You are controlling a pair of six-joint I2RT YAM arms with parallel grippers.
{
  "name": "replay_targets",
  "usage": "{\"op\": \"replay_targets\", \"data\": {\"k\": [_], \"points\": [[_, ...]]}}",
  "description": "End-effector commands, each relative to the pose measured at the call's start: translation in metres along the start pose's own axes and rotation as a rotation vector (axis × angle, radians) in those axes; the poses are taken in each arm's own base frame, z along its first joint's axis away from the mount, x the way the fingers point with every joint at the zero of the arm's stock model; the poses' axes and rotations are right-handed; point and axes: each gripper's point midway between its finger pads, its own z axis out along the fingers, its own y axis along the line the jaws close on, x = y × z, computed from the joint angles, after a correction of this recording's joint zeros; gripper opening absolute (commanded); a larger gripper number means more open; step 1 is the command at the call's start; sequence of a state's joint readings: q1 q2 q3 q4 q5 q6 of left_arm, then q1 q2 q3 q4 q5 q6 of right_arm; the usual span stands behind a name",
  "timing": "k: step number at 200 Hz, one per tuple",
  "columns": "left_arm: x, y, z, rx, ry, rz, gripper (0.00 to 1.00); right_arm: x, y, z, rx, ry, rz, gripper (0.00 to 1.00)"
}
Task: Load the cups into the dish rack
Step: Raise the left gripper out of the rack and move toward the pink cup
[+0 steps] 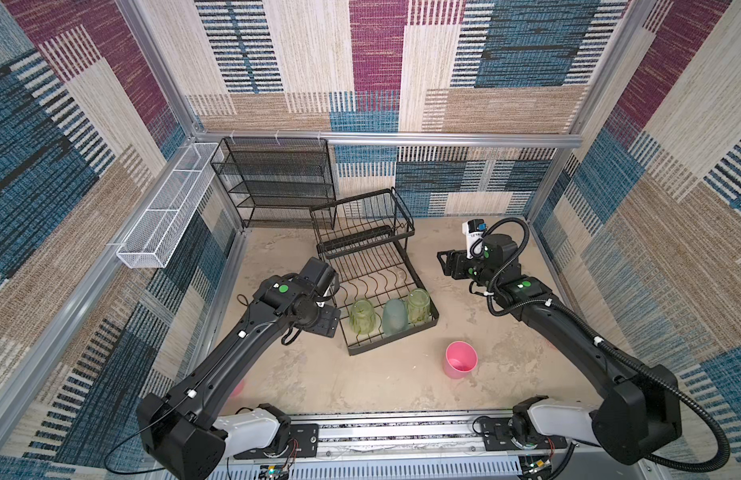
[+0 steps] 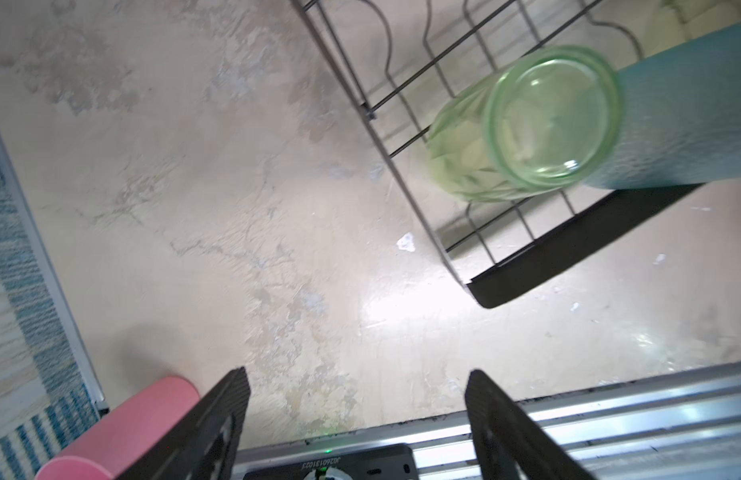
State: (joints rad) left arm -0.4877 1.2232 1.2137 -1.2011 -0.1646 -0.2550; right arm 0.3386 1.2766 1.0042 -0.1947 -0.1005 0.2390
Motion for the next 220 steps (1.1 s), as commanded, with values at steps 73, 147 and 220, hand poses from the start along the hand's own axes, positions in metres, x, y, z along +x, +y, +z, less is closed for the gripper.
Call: {"op": "replay_targets", "data": {"k": [73, 147, 220], "points": [[0.037, 0.098, -0.003, -0.173, 0.026, -0.678, 0.87, 0.015, 0.002, 0.005, -0.023, 0.015, 0.015, 0.74], [0.089, 0.152, -0.002, -0.425, 0.005, -1.200, 0.80, 0.015, 0.005, 0.005, -0.042, 0.011, 0.020, 0.74], [0.108, 0.178, 0.018, -0.424, 0.046, -1.351, 0.74, -0.002, 0.034, -0.010, -0.124, -0.058, -0.039, 0.74]]}}
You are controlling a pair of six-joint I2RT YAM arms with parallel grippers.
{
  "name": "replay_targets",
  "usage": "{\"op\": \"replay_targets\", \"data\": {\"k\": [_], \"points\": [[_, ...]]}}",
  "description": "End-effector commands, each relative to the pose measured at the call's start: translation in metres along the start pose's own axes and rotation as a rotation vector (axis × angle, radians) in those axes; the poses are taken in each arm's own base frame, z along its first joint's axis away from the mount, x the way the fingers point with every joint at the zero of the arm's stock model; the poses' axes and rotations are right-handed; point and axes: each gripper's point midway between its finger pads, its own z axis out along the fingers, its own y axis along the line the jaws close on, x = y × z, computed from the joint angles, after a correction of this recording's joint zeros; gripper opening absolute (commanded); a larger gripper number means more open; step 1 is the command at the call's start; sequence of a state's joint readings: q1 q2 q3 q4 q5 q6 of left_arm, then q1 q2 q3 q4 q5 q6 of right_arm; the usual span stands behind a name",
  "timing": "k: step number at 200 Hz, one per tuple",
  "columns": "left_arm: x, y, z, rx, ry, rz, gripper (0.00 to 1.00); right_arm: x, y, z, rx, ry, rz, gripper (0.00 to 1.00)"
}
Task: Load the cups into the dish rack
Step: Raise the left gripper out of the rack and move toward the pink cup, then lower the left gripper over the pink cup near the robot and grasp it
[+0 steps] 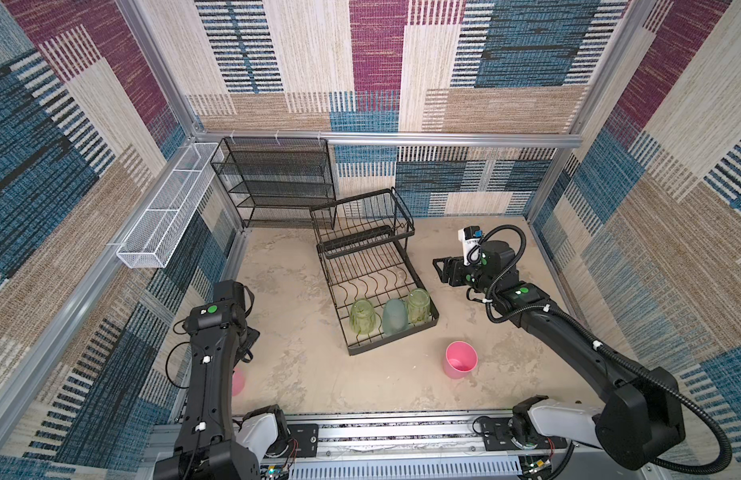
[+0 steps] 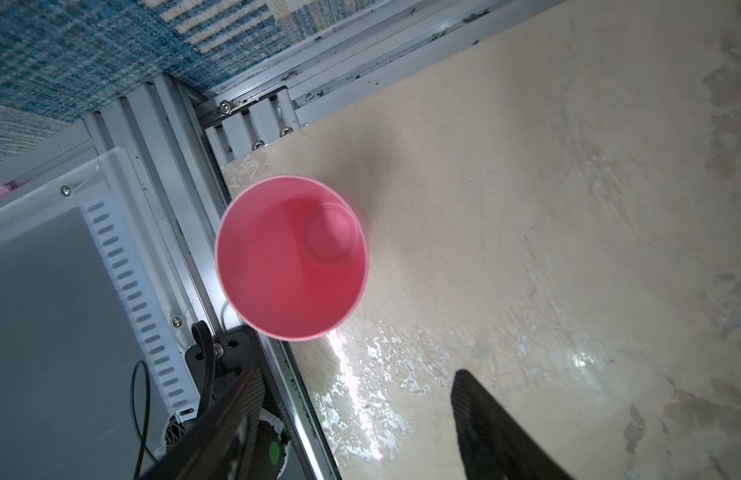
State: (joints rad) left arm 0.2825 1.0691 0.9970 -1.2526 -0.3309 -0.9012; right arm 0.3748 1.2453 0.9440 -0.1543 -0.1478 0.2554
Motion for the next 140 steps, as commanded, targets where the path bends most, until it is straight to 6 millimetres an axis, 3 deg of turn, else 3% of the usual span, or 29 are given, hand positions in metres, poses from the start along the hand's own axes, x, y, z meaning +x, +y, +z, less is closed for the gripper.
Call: {"op": "replay_targets", "data": {"k": [1, 56, 115, 140], "points": [[-0.006, -0.008, 0.006, 0.039, 0.009, -0.011, 0.74, -0.019, 0.016, -0.007, -0.047, -0.073, -0.041, 0.74], [-0.010, -0.008, 0.026, 0.051, 0.040, -0.036, 0.66, -0.025, 0.032, -0.018, -0.079, -0.113, -0.068, 0.74], [-0.008, -0.004, 0.052, 0.035, 0.075, -0.083, 0.57, -0.023, 0.031, -0.025, -0.073, -0.136, -0.076, 0.74], [-0.006, -0.001, 0.059, 0.018, 0.091, -0.098, 0.48, -0.023, 0.029, -0.027, -0.068, -0.145, -0.076, 0.74]]}}
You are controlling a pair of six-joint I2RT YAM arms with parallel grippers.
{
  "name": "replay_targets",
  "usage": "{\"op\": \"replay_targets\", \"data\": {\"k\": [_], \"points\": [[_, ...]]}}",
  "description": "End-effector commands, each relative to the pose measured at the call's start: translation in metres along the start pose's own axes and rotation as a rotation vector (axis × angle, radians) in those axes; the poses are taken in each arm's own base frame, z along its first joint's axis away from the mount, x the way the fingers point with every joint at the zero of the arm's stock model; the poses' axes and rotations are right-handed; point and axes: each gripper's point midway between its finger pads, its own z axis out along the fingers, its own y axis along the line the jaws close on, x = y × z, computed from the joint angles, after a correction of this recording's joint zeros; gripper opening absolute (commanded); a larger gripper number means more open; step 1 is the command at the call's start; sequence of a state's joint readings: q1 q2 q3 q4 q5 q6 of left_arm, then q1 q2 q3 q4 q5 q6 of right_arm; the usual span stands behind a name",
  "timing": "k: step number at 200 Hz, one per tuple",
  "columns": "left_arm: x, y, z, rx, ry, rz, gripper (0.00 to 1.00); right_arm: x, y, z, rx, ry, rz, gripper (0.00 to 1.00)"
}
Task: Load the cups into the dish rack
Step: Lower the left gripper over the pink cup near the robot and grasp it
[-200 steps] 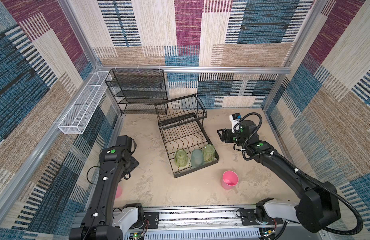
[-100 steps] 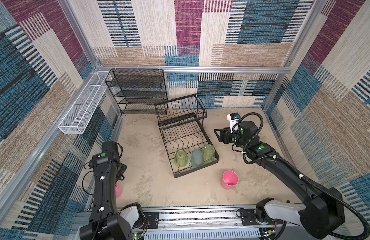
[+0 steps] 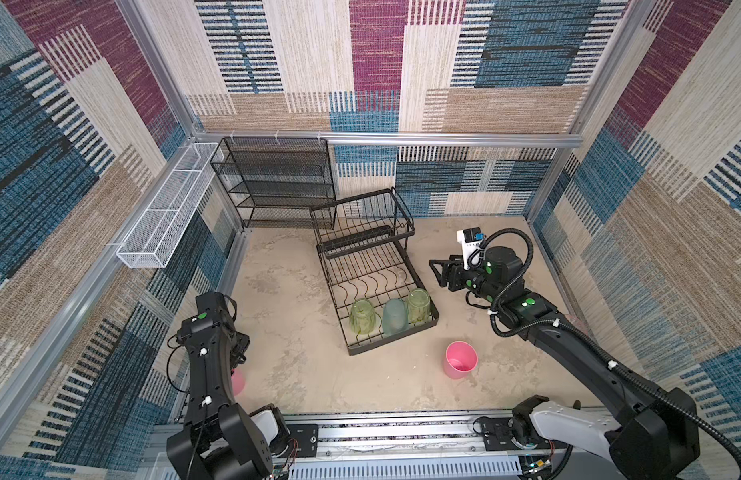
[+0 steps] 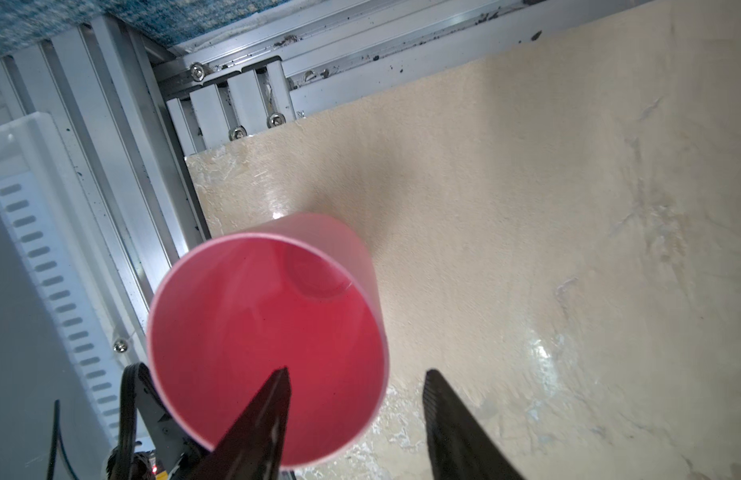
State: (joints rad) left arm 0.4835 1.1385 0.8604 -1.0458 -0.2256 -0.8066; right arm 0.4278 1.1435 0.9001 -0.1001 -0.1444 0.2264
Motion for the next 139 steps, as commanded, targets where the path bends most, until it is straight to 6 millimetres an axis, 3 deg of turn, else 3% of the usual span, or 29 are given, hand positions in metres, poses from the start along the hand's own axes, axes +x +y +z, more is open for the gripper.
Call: {"op": "replay_targets", "data": {"k": [1, 39, 139], "points": [[-0.002, -0.004, 0.006, 0.012, 0.002, -0.002, 0.48, -0.011, 0.000, -0.002, 0.007, -0.053, -0.013, 0.74], [-0.001, -0.001, 0.013, -0.006, 0.006, -0.010, 0.36, -0.010, -0.002, -0.004, 0.019, -0.057, -0.010, 0.74], [-0.001, -0.015, 0.003, 0.073, 0.010, 0.043, 0.00, -0.013, -0.006, -0.011, 0.050, -0.075, 0.015, 0.74]]}}
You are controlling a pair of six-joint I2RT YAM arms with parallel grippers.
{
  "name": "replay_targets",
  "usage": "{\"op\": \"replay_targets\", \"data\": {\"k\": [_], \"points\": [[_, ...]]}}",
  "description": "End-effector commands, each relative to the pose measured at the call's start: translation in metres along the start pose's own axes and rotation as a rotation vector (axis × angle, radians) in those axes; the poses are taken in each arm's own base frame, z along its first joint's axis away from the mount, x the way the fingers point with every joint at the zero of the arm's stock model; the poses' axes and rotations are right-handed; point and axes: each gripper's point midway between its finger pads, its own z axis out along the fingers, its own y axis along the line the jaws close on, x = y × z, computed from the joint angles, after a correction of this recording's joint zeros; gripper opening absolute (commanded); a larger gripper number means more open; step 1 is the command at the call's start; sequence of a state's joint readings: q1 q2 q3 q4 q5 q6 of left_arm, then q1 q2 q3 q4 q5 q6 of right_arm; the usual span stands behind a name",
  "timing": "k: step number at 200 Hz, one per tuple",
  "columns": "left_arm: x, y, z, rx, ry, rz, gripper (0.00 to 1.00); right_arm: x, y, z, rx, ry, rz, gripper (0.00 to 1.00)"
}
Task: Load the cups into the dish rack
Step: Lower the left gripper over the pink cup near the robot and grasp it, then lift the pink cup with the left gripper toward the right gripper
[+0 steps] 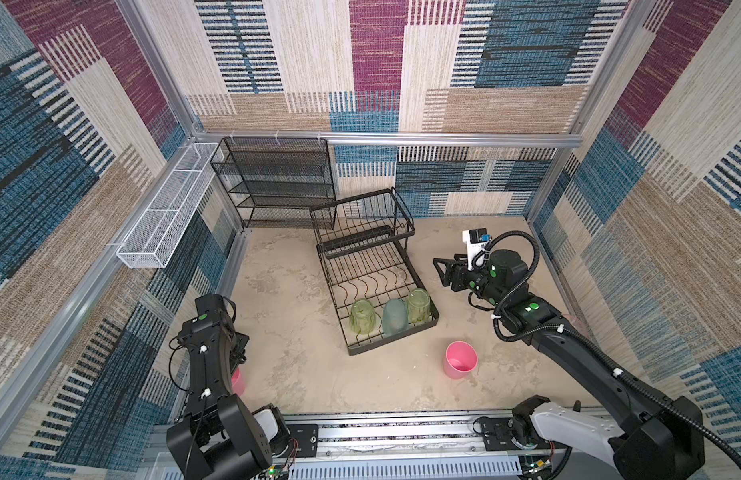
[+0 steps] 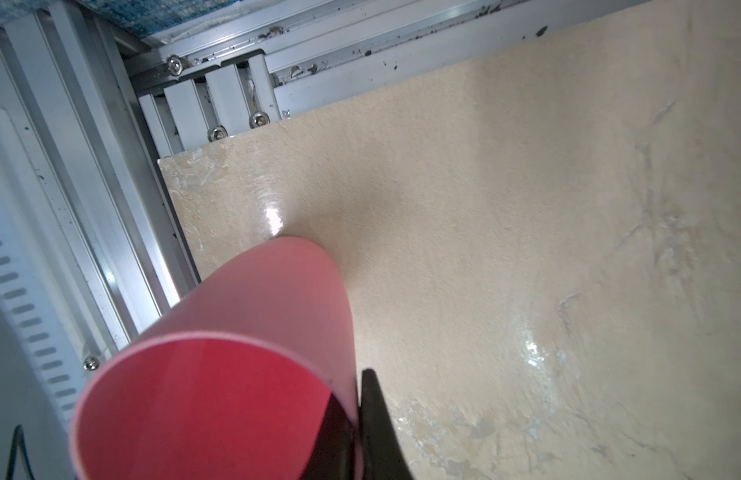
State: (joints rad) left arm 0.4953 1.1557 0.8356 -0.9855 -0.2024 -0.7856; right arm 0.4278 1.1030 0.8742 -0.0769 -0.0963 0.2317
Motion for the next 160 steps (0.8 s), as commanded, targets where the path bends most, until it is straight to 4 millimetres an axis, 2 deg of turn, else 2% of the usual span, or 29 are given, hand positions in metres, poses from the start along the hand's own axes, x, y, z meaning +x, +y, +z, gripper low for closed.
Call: {"op": "replay_targets", "data": {"k": [1, 44, 97, 125, 160], "points": [[0.001, -0.008, -0.006, 0.049, 0.006, 0.039, 0.00, -0.006, -0.001, -0.002, 0.015, -0.026, 0.015, 0.74], [0.012, -0.030, -0.027, 0.177, -0.004, 0.120, 0.00, -0.001, -0.005, 0.003, 0.029, -0.001, 0.047, 0.74], [0.047, -0.068, -0.068, 0.370, -0.014, 0.280, 0.00, 0.008, -0.007, 0.014, 0.038, 0.057, 0.102, 0.73], [0.071, -0.091, -0.095, 0.472, 0.002, 0.374, 0.00, 0.007, -0.004, 0.017, 0.028, 0.070, 0.118, 0.73], [0.091, -0.117, -0.144, 0.628, -0.024, 0.487, 0.00, 0.005, -0.001, 0.017, 0.018, 0.076, 0.133, 0.73]]}}
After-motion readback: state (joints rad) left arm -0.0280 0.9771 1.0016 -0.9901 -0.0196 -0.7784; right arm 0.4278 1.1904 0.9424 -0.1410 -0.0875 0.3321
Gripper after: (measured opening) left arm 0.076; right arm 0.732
